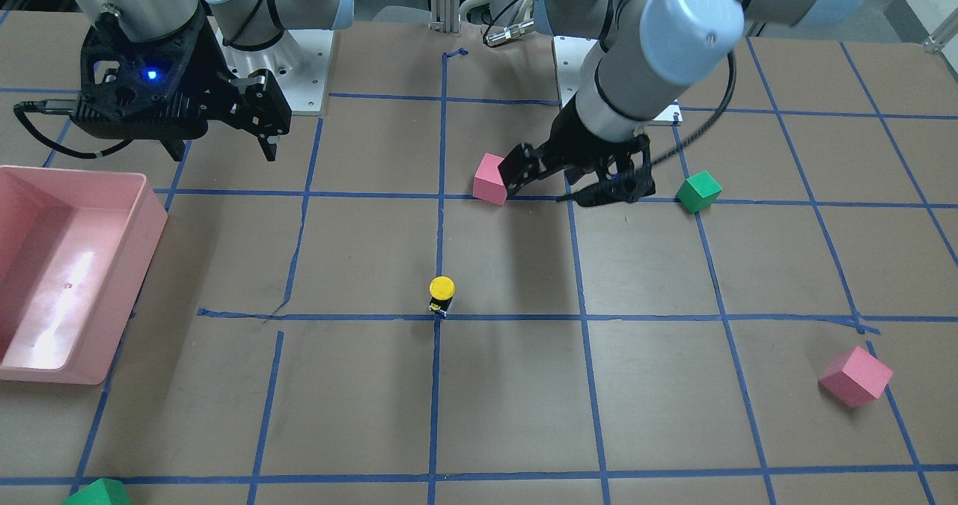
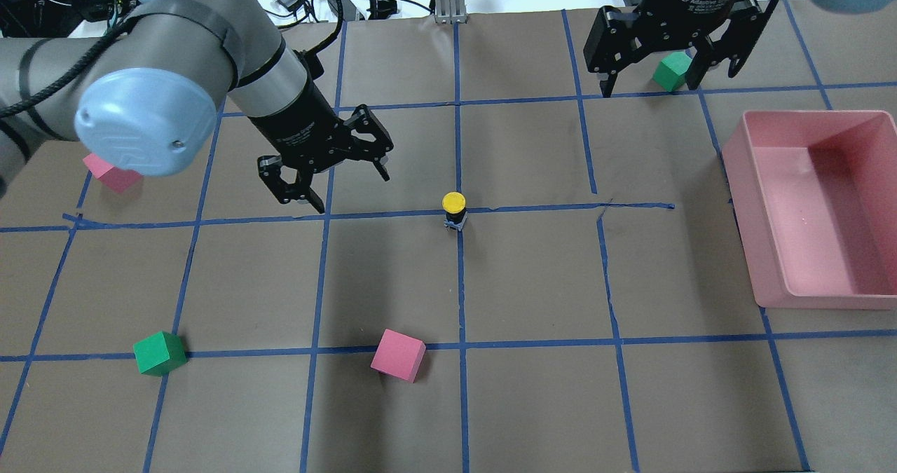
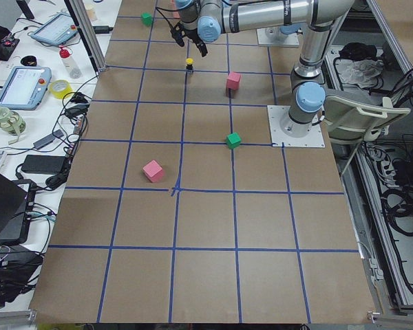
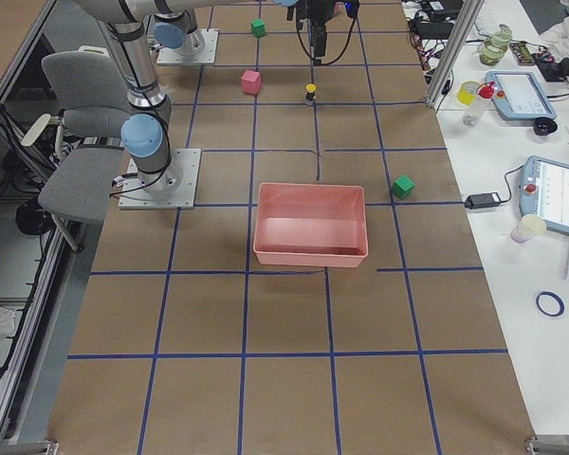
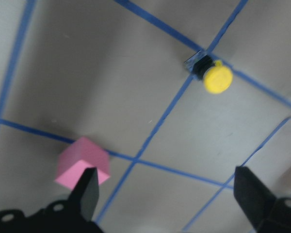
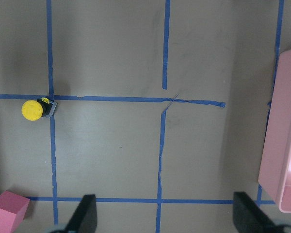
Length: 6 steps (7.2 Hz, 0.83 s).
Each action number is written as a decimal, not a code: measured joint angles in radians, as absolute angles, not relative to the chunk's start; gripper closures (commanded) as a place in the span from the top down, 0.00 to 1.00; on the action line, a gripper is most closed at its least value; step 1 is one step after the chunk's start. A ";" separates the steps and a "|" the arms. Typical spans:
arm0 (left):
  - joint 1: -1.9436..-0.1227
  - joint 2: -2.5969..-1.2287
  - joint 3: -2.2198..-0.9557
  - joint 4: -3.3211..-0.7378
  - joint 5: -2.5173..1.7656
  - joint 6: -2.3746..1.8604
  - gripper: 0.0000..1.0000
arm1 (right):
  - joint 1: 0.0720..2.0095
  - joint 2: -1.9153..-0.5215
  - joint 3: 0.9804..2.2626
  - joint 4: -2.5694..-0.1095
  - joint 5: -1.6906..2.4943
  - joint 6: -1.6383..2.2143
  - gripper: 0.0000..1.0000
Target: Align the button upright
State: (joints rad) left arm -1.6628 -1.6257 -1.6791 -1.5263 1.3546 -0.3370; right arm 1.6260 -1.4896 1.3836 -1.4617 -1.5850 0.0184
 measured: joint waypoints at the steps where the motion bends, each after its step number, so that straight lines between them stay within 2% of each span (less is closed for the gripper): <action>1: -1.663 -1.573 -1.679 -1.534 1.403 -0.225 1.00 | 1.626 -1.490 1.384 -1.462 -1.585 0.019 1.00; 3: -1.662 -1.473 -1.672 -1.546 1.452 -0.112 1.00 | 1.626 -1.490 1.384 -1.462 -1.585 0.019 1.00; 6: -1.663 -1.420 -1.673 -1.599 1.478 -0.007 1.00 | 1.626 -1.489 1.383 -1.461 -1.585 0.018 0.99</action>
